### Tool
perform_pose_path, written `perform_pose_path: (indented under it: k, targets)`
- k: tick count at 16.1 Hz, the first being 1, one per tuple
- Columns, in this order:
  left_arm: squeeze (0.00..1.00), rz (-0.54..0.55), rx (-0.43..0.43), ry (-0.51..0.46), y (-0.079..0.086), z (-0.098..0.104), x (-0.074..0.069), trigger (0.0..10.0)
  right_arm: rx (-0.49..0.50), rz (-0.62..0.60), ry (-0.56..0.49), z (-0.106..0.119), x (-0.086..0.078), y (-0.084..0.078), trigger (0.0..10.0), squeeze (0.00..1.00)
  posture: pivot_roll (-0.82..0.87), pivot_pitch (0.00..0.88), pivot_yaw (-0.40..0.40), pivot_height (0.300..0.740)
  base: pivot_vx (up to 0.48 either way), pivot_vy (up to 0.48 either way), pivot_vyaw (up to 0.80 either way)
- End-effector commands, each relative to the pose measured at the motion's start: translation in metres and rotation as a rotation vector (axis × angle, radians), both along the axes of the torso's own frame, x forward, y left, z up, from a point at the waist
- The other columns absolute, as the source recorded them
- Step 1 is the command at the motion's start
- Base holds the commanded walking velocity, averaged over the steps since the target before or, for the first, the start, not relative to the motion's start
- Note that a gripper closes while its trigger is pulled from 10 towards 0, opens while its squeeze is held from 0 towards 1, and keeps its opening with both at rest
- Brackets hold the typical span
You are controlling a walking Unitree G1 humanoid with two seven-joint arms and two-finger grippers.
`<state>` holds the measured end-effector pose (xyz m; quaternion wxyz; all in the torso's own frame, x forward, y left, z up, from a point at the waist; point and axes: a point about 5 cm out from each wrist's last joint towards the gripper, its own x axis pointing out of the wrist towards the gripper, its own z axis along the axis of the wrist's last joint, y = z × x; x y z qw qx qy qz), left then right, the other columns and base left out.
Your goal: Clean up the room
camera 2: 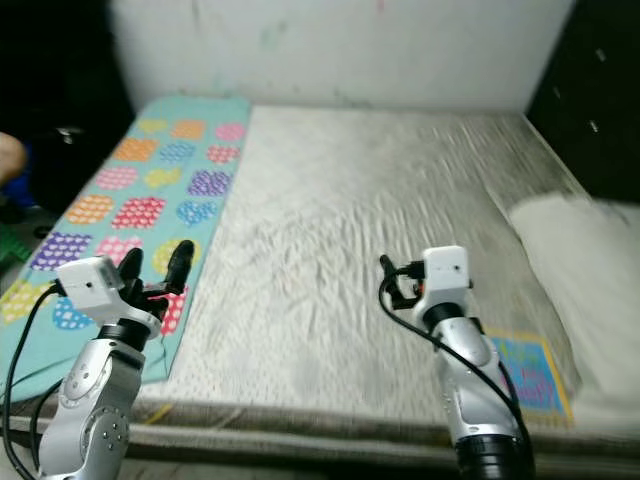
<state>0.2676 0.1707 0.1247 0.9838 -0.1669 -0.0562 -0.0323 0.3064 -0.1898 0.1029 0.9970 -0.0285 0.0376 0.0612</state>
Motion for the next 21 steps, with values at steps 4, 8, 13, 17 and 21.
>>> perform_pose_path:
  k: [4,8,13,17,21]
  targets:
    - [0.00,0.081,0.019,0.053,0.012,-0.004,0.002,10.0,0.003,0.023,-0.027,0.006,0.002,0.007,10.0,0.00,-0.06,0.000,-0.009,0.740,0.073,0.000,0.00]
    - [0.00,0.103,0.036,0.070,0.017,-0.006,-0.001,10.0,0.014,0.019,-0.037,0.007,-0.003,0.003,10.0,0.00,-0.06,0.000,-0.010,0.740,0.000,0.000,0.00]
    - [0.00,0.131,0.088,0.090,0.032,-0.012,-0.017,10.0,0.014,0.022,-0.048,0.006,-0.023,-0.007,10.0,0.00,-0.06,0.000,-0.011,0.740,0.000,0.000,0.00]
    - [0.00,0.151,0.157,0.155,0.053,-0.027,-0.045,10.0,0.029,0.009,-0.003,-0.001,-0.046,-0.027,10.0,0.00,-0.07,0.000,-0.008,0.740,0.000,0.000,0.00]
    - [0.00,0.135,0.137,0.164,0.048,-0.028,-0.042,10.0,-0.040,-0.021,0.017,-0.002,-0.043,-0.029,10.0,0.00,-0.07,0.000,-0.006,0.740,0.000,0.000,0.00]
